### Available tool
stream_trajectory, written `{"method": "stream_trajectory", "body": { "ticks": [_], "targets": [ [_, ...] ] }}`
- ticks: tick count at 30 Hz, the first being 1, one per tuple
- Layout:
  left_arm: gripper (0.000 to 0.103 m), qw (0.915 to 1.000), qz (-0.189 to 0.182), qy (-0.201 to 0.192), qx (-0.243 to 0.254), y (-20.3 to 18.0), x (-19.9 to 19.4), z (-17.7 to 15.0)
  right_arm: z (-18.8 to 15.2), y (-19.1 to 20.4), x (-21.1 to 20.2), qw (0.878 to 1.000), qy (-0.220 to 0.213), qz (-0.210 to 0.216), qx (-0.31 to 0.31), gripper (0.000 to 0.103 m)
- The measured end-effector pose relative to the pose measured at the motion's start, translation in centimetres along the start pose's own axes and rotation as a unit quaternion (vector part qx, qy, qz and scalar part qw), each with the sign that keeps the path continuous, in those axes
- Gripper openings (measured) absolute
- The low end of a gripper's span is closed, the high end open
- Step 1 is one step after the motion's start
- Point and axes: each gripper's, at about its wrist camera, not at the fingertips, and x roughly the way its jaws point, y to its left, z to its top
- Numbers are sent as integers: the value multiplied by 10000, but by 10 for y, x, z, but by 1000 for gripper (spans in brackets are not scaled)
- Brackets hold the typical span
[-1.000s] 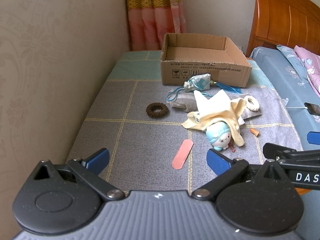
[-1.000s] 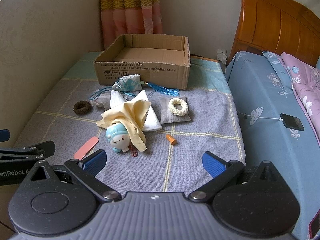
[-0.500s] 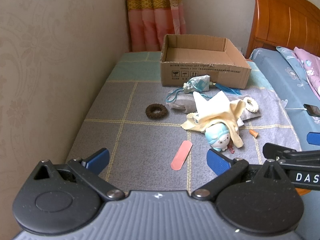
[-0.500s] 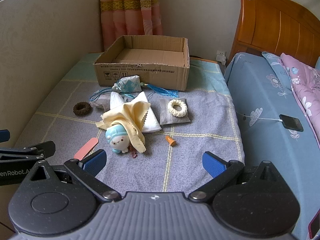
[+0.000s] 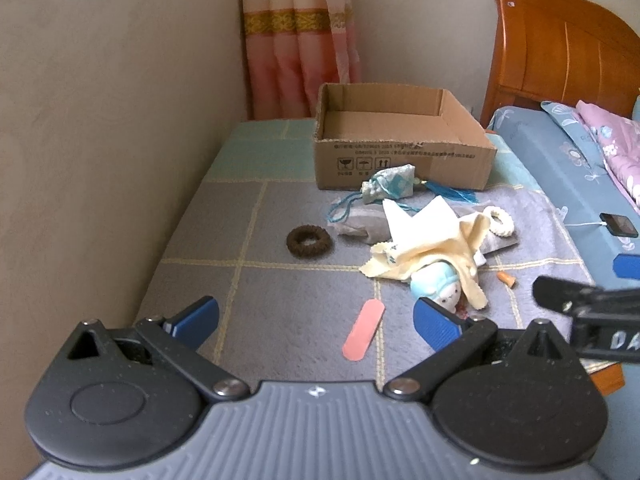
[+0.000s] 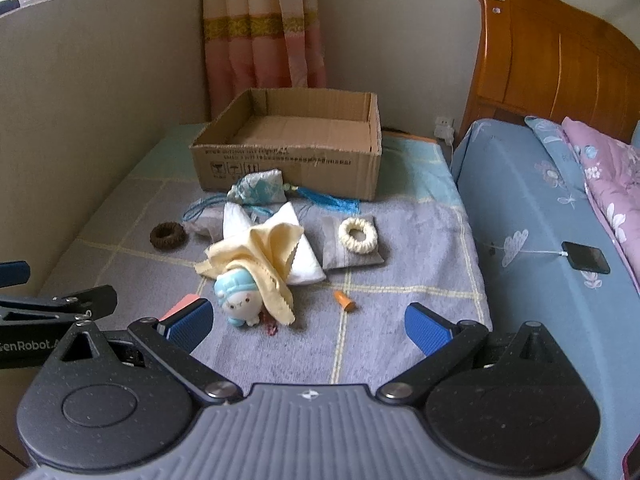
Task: Organize soft objects
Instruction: 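Lower the left tool onto the pink nail file and close it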
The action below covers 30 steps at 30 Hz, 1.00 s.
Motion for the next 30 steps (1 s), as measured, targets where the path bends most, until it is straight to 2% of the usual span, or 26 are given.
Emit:
{"method": "stream_trajectory", "body": {
  "ticks": [3,10,14,24,30],
  "targets": [
    [102,10000,-22,13,30,1,8,-3,1,-4,-1,9999,-75,44,63,103],
    [103,9982,-427,223,366,-5,39,-18,-1,-9,7,9998,-176,133,-3,103],
    [102,9957,-659,477,439,-10,59,-27,-3,-12,14,9996,-224,163,-112,103],
    [102,9899,-944,931,495,-11,95,-40,-21,-24,48,9993,122,192,-305,103],
    [103,9897,-923,844,703,-16,98,-41,-38,-35,67,9981,230,323,-461,103]
  ]
}}
